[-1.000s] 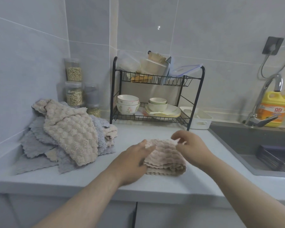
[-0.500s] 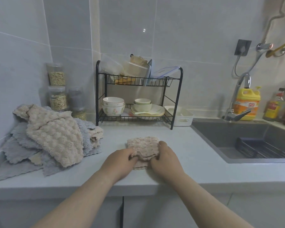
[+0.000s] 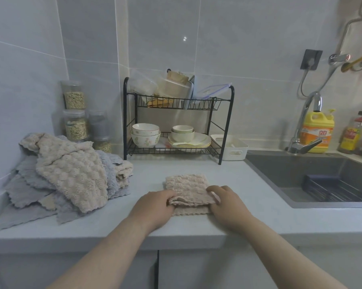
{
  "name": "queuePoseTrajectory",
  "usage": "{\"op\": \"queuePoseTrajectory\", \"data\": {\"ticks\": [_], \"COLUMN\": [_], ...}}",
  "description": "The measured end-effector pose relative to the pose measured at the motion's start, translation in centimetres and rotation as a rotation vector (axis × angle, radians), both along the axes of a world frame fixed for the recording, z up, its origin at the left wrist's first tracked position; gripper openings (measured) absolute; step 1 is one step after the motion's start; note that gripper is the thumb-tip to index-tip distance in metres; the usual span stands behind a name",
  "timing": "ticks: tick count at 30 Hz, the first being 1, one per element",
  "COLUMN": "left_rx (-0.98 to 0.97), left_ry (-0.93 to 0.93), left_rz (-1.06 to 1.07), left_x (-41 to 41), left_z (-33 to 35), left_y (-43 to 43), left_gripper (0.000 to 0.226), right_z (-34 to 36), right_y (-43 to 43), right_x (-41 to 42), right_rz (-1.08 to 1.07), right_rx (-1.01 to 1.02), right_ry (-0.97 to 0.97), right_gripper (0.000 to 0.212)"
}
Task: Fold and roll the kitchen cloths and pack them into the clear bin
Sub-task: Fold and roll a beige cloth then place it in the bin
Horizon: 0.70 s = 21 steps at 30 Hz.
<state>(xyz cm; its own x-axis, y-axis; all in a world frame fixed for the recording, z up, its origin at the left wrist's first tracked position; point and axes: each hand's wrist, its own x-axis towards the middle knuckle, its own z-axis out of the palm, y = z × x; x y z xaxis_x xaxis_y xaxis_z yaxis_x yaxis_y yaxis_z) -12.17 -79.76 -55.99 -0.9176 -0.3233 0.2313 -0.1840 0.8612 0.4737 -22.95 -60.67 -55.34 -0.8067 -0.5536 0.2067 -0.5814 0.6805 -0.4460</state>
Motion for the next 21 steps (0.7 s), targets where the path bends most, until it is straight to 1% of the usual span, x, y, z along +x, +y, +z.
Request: {"op": "queuePoseTrajectory", "data": {"ticks": [3, 5, 6, 9, 11, 14, 16, 19, 21], "left_rx": [0.008, 0.087, 0.162, 0.389, 0.406, 0.248, 0.108, -0.119, -0.197], "left_ry": [-0.016, -0.017, 0.006, 0.127, 0.115, 0.005, -0.081, -0.229, -0.278], "left_rz": [-0.006, -0.040, -0.062, -0.077, -0.099, -0.177, -0.201, -0.213, -0.209], "left_x": [-0.3, -0.4, -0.4, -0.5, -0.9, -1.7, -2.1, -2.5, -2.8], "left_z": [-0.3, -0.7, -0.7, 0.3, 0.6, 0.3, 0.0, -0.2, -0.1], "left_y": [-0.4, -0.8, -1.0, -1.2, -1.2, -1.5, -1.9, -1.9, -1.8], "left_gripper": [0.026, 0.035, 0.038, 0.043, 0.048, 0.053, 0.057, 0.059, 0.061], "right_z": [0.3, 0.7, 1.0, 1.5, 1.6, 1.4, 0.9, 0.0, -0.1], "right_y": [0.6, 1.1, 1.4, 1.8, 1.2, -0.3, -0.8, -0.2, 0.1], "right_x": [-0.7, -1.0, -1.2, -1.8, -2.4, -3.2, -3.8, -4.6, -4.9], "right_rz": [0.116, 0.154, 0.171, 0.206, 0.198, 0.241, 0.261, 0.264, 0.256], "right_rx": [0.156, 0.187, 0.139, -0.094, -0.098, 0.006, 0.135, 0.388, 0.459], "right_ry": [0.020, -0.004, -0.033, -0.053, -0.064, -0.092, -0.095, 0.001, 0.020], "right_gripper": [0.051, 0.056, 0.055, 0.039, 0.042, 0.044, 0.047, 0.050, 0.051]}}
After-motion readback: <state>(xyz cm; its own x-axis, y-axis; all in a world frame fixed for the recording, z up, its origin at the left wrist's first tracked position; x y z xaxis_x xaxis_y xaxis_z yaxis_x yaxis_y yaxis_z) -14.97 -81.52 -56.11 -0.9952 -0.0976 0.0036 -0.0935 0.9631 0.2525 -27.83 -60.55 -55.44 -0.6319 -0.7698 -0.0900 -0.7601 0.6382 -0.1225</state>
